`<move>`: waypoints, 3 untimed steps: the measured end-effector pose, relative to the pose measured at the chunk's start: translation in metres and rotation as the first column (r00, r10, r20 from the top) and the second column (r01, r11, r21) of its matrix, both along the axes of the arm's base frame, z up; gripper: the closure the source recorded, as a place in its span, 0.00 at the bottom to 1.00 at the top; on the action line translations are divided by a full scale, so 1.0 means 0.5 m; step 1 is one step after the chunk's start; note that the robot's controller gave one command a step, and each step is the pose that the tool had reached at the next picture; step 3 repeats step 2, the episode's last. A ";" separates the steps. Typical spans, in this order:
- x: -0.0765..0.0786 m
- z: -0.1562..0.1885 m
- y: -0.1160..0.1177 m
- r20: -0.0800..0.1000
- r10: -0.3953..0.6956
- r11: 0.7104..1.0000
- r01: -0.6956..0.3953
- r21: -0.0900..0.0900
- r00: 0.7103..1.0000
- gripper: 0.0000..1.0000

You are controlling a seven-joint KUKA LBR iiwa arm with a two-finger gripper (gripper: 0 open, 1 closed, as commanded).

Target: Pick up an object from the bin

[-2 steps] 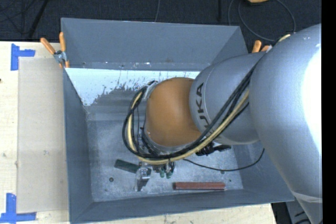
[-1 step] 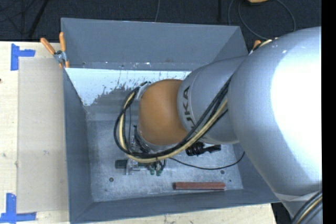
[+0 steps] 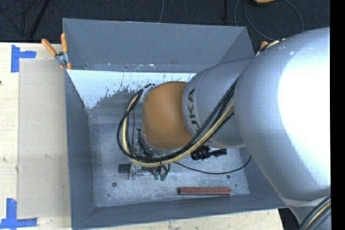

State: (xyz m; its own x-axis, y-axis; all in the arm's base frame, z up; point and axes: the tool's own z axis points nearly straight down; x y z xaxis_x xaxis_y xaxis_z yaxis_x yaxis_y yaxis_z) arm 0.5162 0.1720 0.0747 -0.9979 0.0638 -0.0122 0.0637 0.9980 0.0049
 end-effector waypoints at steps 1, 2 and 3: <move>-0.008 0.074 0.011 -0.018 -0.010 1.000 0.010 -0.006 1.000 1.00; 0.008 0.335 -0.002 -0.012 0.024 1.000 -0.024 -0.004 1.000 1.00; 0.008 0.335 -0.002 -0.012 0.024 1.000 -0.024 -0.004 1.000 1.00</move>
Offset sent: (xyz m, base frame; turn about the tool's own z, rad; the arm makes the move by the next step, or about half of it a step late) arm 0.0041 -0.0017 0.1683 -0.0228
